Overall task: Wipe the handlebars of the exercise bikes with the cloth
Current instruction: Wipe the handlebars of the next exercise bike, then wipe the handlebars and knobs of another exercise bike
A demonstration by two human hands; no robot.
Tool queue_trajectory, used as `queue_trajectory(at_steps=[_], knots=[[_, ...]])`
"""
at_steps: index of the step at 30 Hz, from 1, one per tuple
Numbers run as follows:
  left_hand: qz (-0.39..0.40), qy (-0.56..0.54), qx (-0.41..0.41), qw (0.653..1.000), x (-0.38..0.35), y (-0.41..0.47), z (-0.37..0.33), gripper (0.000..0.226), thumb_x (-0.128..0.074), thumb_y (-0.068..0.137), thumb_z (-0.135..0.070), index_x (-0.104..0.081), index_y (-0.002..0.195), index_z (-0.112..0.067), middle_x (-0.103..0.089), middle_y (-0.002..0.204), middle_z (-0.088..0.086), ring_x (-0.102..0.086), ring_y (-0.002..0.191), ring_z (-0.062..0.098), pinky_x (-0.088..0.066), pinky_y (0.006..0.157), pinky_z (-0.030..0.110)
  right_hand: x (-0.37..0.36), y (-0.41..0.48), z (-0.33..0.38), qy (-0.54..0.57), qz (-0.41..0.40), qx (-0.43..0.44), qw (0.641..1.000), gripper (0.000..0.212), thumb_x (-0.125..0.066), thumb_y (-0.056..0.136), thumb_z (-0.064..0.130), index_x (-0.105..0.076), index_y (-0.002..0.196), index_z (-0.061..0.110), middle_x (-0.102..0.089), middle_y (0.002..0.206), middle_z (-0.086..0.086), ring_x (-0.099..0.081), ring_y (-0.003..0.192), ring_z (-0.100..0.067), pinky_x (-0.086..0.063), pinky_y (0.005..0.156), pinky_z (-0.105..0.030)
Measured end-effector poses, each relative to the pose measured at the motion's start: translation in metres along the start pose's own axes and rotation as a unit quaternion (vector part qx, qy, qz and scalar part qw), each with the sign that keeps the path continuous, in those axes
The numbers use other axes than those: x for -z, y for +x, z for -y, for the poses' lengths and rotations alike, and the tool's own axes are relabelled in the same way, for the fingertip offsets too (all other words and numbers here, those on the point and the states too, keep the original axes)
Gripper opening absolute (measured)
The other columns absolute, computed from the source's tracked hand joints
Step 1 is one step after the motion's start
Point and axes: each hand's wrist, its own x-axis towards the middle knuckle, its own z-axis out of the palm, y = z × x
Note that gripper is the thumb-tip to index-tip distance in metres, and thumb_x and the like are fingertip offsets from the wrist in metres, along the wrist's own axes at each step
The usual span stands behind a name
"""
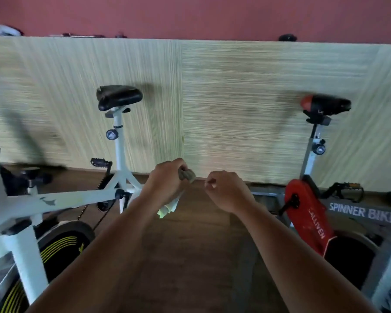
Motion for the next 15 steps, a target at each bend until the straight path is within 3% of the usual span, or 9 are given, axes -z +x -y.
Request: queue_trajectory(at_steps=[7, 15], knots=[[0.045, -0.041, 0.016, 0.998, 0.012, 0.013, -0.061, 0.020, -0.070, 0.082, -0.029, -0.065, 0.101, -0.024, -0.071, 0.093, -0.002, -0.066, 0.087, 0.019, -0.054, 0.081, 0.035, 0.071, -0.032, 0.002, -0.014, 0.028, -0.089, 0.996, 0.022, -0.048, 0.091, 0.025, -0.070, 0.089, 0.026, -0.072, 0.101, 0.000, -0.067, 0.093, -0.022, -0.057, 0.079, -0.036], [0.087, -0.062, 0.035, 0.994, 0.040, -0.013, -0.129, 0.007, -0.063, 0.082, -0.022, -0.066, 0.088, -0.019, -0.074, 0.088, 0.001, -0.069, 0.080, 0.022, -0.057, 0.073, 0.034, 0.137, -0.088, 0.021, -0.037, 0.048, -0.149, 0.987, 0.025, -0.051, 0.095, 0.034, -0.070, 0.106, 0.023, -0.071, 0.112, -0.003, -0.067, 0.104, -0.027, -0.056, 0.084, -0.036]])
